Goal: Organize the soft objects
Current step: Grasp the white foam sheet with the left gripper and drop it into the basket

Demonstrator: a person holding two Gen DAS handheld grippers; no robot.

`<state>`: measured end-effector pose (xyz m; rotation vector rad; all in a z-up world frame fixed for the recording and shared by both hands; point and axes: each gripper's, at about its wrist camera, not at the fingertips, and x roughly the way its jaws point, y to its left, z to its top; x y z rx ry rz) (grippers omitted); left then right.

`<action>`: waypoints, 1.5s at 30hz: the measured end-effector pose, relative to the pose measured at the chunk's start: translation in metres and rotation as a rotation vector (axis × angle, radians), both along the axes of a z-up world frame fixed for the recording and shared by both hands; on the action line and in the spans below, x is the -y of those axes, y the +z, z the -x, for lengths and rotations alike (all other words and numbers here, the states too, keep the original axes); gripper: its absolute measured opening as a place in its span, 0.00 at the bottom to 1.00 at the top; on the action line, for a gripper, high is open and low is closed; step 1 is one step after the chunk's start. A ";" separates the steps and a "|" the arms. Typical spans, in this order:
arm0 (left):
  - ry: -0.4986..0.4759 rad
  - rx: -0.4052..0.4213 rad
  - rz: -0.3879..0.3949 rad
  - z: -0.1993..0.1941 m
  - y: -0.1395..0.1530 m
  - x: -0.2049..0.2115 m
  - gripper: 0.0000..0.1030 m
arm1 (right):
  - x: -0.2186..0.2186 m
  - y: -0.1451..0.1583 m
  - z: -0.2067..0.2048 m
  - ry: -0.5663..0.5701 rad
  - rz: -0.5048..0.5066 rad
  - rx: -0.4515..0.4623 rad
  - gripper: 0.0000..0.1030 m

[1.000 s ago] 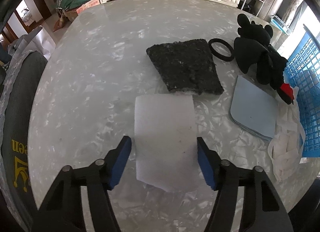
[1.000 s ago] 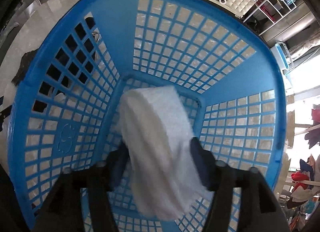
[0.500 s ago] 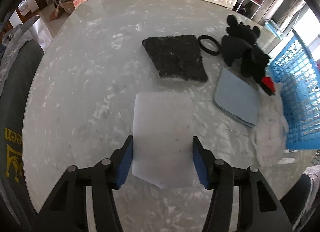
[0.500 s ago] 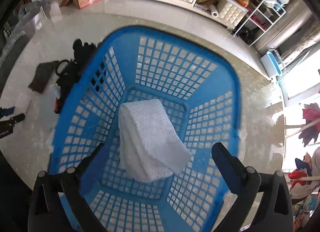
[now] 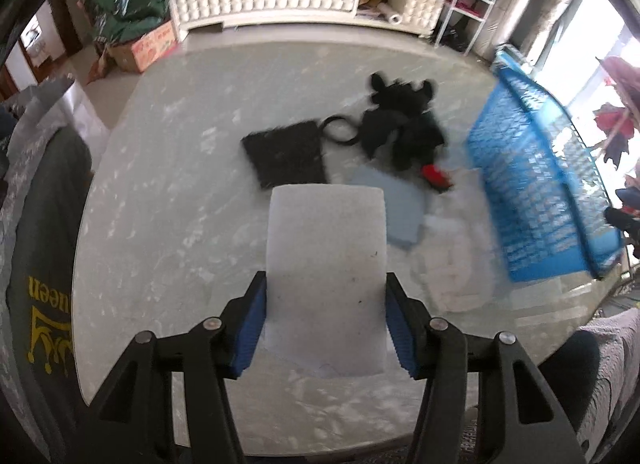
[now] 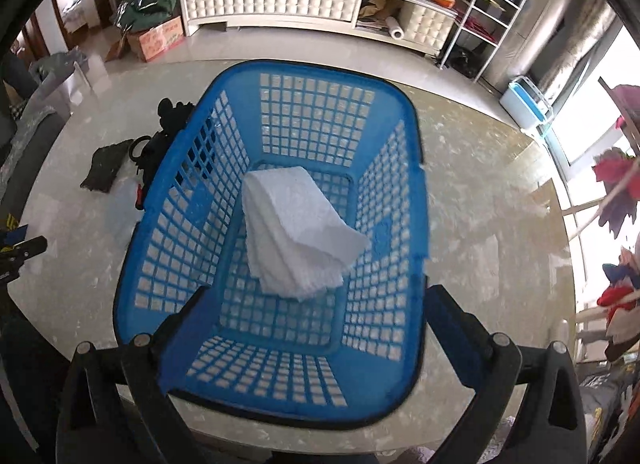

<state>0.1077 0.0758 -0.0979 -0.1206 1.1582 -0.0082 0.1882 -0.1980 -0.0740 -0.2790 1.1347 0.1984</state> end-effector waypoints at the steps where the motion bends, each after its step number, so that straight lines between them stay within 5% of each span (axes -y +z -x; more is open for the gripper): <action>1: -0.012 0.014 0.003 0.001 0.007 0.006 0.52 | 0.004 0.001 0.003 -0.007 -0.007 0.003 1.00; 10: -0.171 0.096 0.083 0.002 0.062 0.067 0.52 | 0.029 0.002 0.020 -0.038 -0.050 0.031 1.00; 19: -0.336 0.114 0.035 -0.021 0.081 0.141 0.52 | 0.047 -0.001 0.023 -0.047 -0.111 0.034 1.00; 24: -0.445 0.110 0.062 -0.039 0.081 0.170 0.52 | 0.055 0.001 0.027 -0.022 -0.159 0.049 1.00; 39: -0.812 0.091 -0.098 -0.065 0.047 0.253 0.52 | 0.075 -0.007 0.021 -0.045 -0.213 0.037 1.00; 45: -0.867 0.043 -0.113 -0.073 0.028 0.268 0.52 | 0.083 -0.014 0.018 -0.070 -0.225 0.019 1.00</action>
